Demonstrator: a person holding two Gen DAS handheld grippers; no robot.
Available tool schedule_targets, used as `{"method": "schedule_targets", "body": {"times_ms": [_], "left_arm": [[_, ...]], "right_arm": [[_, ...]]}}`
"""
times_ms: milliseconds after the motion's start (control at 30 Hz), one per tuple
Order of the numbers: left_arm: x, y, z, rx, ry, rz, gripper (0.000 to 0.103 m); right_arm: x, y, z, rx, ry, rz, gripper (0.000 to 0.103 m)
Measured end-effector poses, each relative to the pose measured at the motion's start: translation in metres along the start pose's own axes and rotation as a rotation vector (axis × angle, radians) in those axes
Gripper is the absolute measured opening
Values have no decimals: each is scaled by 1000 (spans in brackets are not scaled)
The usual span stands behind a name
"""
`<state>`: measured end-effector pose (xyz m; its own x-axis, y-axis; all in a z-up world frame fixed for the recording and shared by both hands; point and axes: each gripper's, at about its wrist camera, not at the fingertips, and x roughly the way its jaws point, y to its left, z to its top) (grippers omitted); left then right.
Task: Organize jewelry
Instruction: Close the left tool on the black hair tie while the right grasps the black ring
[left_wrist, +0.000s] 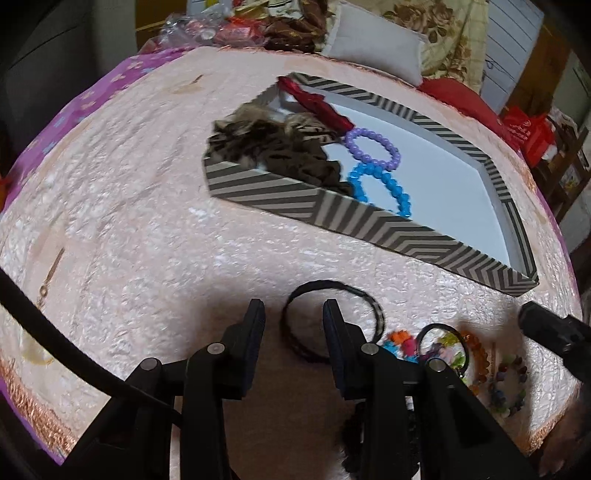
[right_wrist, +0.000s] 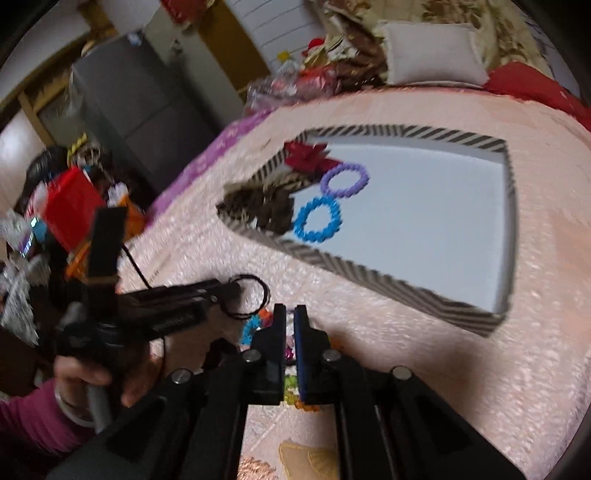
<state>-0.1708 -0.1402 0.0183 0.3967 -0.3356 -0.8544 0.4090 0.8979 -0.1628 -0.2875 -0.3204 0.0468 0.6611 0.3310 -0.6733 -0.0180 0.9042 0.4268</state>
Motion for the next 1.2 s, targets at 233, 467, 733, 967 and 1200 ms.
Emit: {"method": "schedule_targets", "body": {"times_ms": [233, 467, 733, 967, 1200], "left_arm": [[-2, 5, 1, -14, 21, -54, 0], [-29, 11, 0, -15, -45, -58, 0], [-46, 19, 0, -35, -84, -73, 0], [-49, 23, -3, -46, -82, -75, 0], [-54, 22, -2, -50, -92, -80, 0]], "right_arm": [[5, -1, -2, 13, 29, 3, 4], [47, 7, -1, -55, 147, -89, 25], [59, 19, 4, -140, 179, -116, 25], [75, 24, -4, -216, 268, -155, 25], [39, 21, -1, -132, 150, -71, 7]]}}
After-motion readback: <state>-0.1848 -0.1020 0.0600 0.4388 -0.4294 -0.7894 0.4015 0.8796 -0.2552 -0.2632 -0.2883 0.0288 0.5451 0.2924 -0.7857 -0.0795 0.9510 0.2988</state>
